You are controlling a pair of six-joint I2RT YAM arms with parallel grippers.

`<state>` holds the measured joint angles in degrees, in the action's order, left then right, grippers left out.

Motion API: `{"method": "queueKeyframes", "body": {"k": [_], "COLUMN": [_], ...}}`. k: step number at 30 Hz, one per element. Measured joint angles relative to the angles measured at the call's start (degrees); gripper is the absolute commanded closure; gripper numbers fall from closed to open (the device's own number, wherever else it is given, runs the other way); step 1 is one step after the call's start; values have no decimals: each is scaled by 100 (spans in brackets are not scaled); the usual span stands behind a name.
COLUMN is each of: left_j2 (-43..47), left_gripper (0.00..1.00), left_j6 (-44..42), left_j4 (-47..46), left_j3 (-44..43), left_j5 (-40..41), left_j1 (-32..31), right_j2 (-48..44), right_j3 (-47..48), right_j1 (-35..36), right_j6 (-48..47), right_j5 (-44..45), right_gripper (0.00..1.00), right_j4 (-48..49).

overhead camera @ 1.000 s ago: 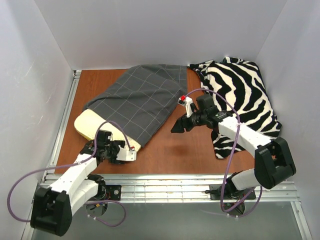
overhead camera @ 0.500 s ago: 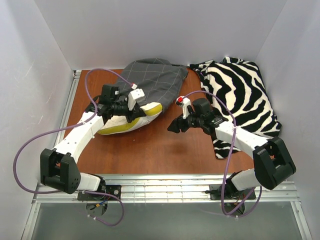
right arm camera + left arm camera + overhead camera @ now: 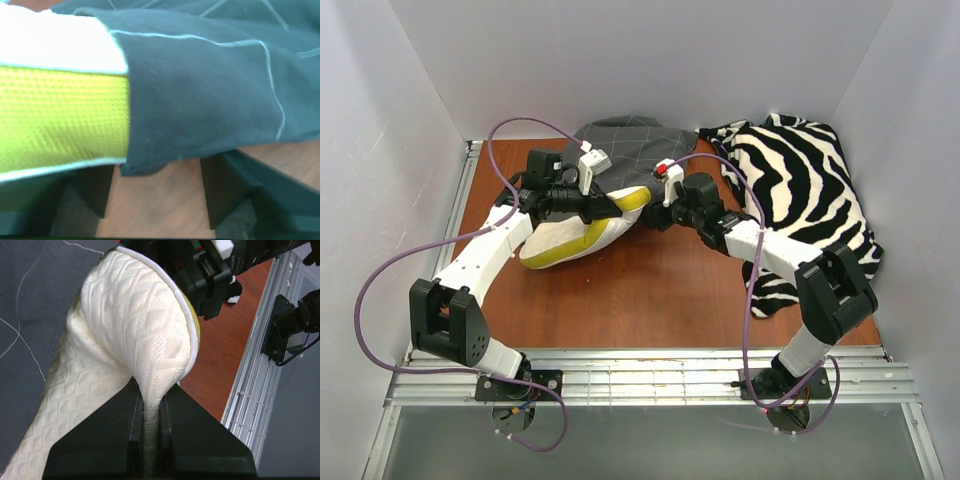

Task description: Put the pillow into the pillowcase

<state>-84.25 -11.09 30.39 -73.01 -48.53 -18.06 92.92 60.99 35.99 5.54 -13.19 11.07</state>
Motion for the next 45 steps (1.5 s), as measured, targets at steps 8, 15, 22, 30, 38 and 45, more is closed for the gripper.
{"method": "queueKeyframes", "body": {"k": [8, 15, 22, 30, 38, 45], "left_j2": [2, 26, 164, 190, 428, 79], "left_gripper": [100, 100, 100, 100, 100, 100], "left_j6": [470, 730, 750, 752, 1628, 3126], "left_j4": [-234, -332, -348, -417, -1547, -3042], "left_j3": [-17, -9, 57, 197, 1054, 1419], "left_j5": [90, 28, -70, -160, 378, 1130], "left_j1": [151, 323, 463, 474, -101, -136], "right_j2": [173, 103, 46, 223, -57, -686], "right_j3": [262, 415, 511, 1141, 1392, 1099], "right_j1": [76, -131, -898, -964, -42, 275], "right_j6": [-623, -1534, -2098, -2050, -1602, -1152], "right_j5": [81, -308, -505, -1113, -2006, -2164], "right_gripper": [99, 99, 99, 99, 99, 99], "right_j4": [-109, -682, -1447, -1626, -1974, -2404]}}
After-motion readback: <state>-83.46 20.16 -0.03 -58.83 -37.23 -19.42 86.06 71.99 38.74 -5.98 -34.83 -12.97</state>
